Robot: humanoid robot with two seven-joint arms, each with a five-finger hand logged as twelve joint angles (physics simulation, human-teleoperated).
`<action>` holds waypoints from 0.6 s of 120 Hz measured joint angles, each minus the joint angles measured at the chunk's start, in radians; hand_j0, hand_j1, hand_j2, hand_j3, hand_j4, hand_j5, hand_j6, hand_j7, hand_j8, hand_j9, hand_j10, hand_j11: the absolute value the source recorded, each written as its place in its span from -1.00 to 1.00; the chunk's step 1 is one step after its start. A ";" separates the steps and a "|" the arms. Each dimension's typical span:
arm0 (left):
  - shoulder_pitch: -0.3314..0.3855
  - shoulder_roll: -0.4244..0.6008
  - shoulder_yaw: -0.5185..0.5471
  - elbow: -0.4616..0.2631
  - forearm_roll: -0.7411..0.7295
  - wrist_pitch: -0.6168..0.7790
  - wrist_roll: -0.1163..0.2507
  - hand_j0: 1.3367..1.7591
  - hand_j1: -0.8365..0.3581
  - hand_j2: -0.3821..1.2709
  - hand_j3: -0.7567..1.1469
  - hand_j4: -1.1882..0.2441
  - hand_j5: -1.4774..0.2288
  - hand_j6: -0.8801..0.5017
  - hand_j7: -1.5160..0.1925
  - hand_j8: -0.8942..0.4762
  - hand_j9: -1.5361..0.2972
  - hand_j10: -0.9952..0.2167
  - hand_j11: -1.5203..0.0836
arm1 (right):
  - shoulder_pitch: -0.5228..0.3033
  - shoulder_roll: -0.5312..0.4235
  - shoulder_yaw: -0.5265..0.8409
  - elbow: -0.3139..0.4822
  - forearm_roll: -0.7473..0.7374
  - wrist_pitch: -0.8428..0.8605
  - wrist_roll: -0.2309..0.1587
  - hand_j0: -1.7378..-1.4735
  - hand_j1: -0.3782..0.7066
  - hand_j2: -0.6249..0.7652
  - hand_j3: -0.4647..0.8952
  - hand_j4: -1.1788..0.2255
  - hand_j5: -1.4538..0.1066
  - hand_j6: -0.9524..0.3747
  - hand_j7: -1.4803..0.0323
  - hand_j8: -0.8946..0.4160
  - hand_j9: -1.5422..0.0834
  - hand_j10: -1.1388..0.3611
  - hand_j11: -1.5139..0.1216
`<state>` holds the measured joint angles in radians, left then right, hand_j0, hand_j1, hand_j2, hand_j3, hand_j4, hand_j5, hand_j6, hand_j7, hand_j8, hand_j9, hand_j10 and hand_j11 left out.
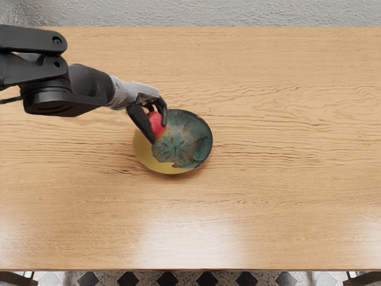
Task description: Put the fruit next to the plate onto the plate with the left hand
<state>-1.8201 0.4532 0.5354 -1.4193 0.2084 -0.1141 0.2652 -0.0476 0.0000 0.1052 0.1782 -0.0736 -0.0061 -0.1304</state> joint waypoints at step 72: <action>0.059 -0.116 -0.049 0.051 0.018 0.131 0.001 0.47 -0.17 -0.22 -0.20 -0.50 -0.52 -0.12 -0.48 -0.07 -0.47 -0.22 -0.44 | 0.000 0.000 0.000 0.000 0.000 0.000 0.000 -0.40 -0.89 -0.11 -0.32 0.64 0.82 0.40 0.91 0.33 0.86 0.48 0.81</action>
<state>-1.7610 0.3370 0.4869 -1.3688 0.2263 0.0165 0.2663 -0.0476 0.0000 0.1047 0.1781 -0.0736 -0.0061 -0.1304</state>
